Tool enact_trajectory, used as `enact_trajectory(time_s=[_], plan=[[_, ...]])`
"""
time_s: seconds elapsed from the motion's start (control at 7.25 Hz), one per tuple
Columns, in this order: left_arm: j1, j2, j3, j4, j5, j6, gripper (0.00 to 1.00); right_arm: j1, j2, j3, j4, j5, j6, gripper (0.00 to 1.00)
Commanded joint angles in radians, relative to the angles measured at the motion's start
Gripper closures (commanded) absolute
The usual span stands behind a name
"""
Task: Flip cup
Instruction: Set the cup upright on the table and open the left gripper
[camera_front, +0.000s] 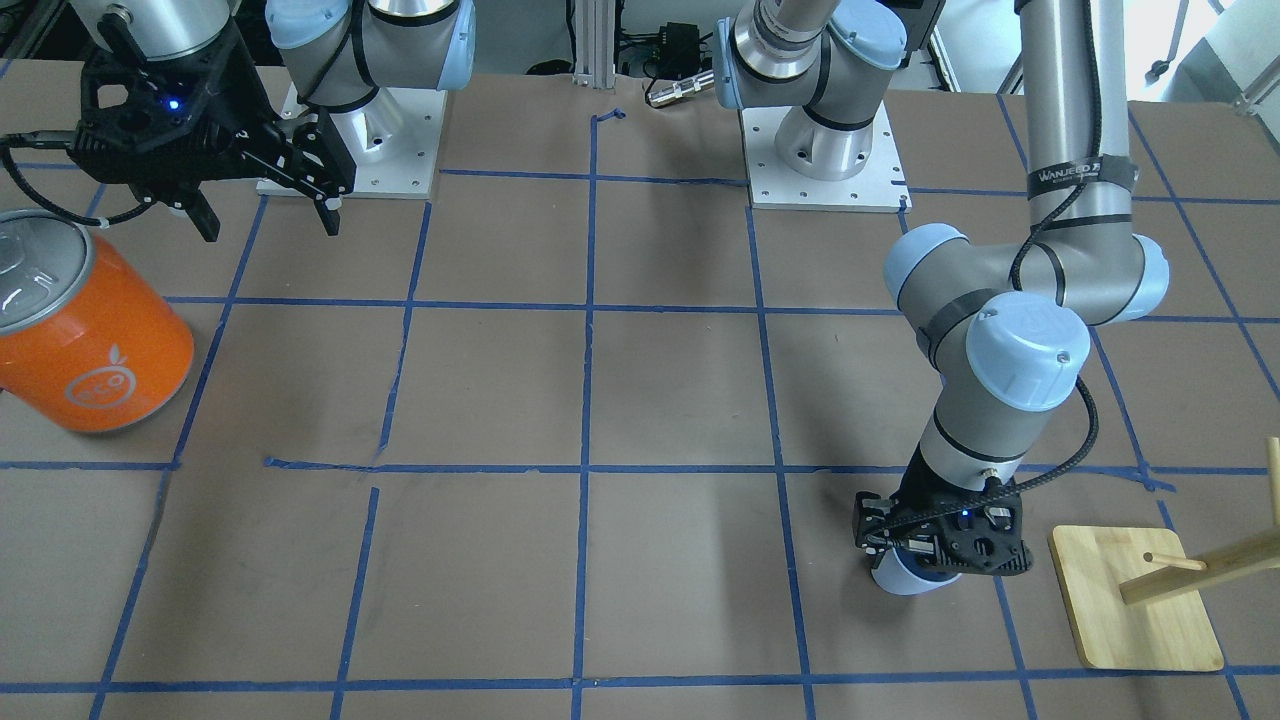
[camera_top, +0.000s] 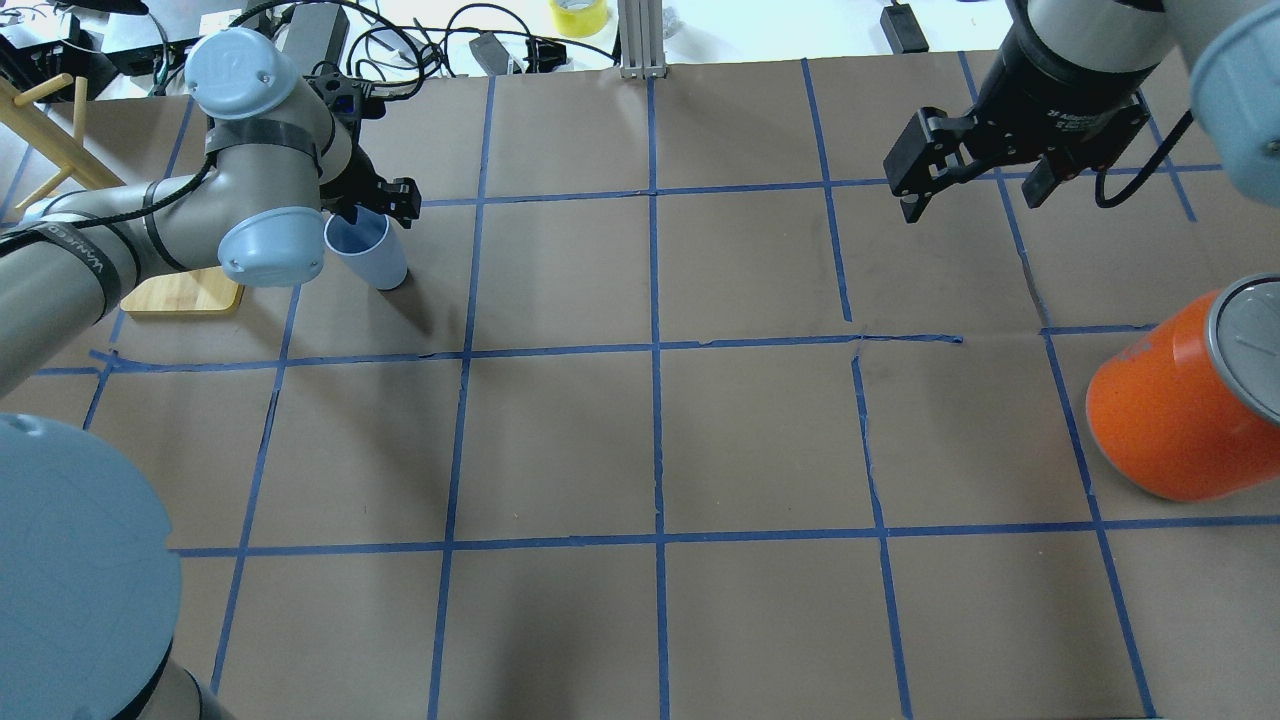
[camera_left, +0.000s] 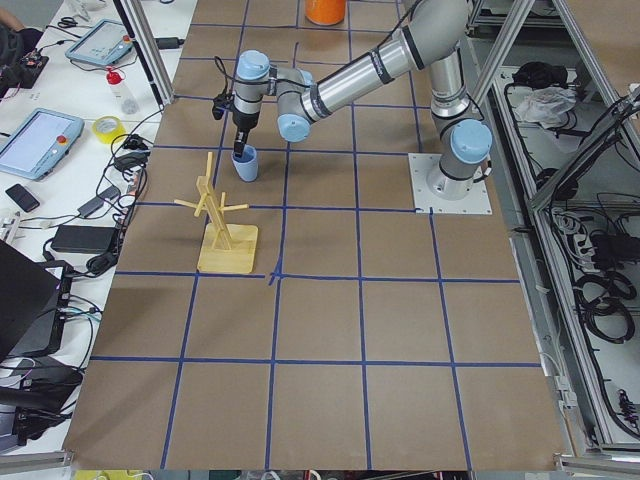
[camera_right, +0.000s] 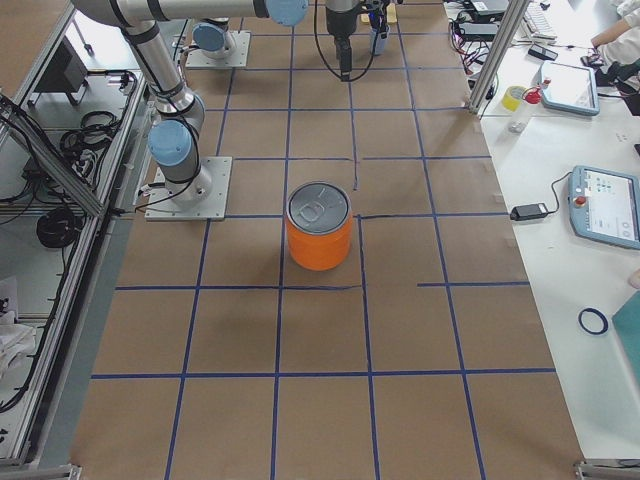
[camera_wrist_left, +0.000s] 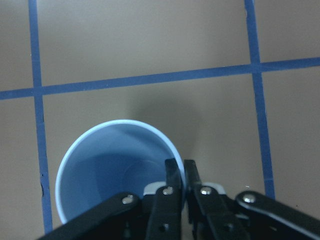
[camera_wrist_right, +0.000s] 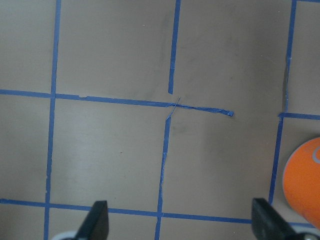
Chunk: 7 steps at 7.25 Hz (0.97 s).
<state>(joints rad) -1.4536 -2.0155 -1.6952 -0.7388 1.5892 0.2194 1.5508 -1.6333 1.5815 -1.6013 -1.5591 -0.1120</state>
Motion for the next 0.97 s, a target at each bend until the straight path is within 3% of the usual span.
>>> enact_trajectory(time_s=[0.0, 0.41, 0.55, 0.83], plan=[[-0.01, 0.053, 0.037, -0.176, 0.003, -0.003, 0.0, 0.0, 0.0, 0.0, 0.0, -0.001, 0.0, 0.0], [-0.011, 0.249, 0.23, -0.732, 0.008, -0.107, 0.0, 0.0, 0.0, 0.0, 0.001, -0.001, 0.0, 0.0], [-0.013, 0.323, 0.229, -0.843, 0.003, -0.126, 0.0, 0.0, 0.0, 0.0, 0.0, -0.001, 0.0, 0.0], [-0.014, 0.395, 0.221, -0.892, -0.028, -0.143, 0.0, 0.0, 0.001, 0.0, 0.0, -0.001, 0.0, 0.0]])
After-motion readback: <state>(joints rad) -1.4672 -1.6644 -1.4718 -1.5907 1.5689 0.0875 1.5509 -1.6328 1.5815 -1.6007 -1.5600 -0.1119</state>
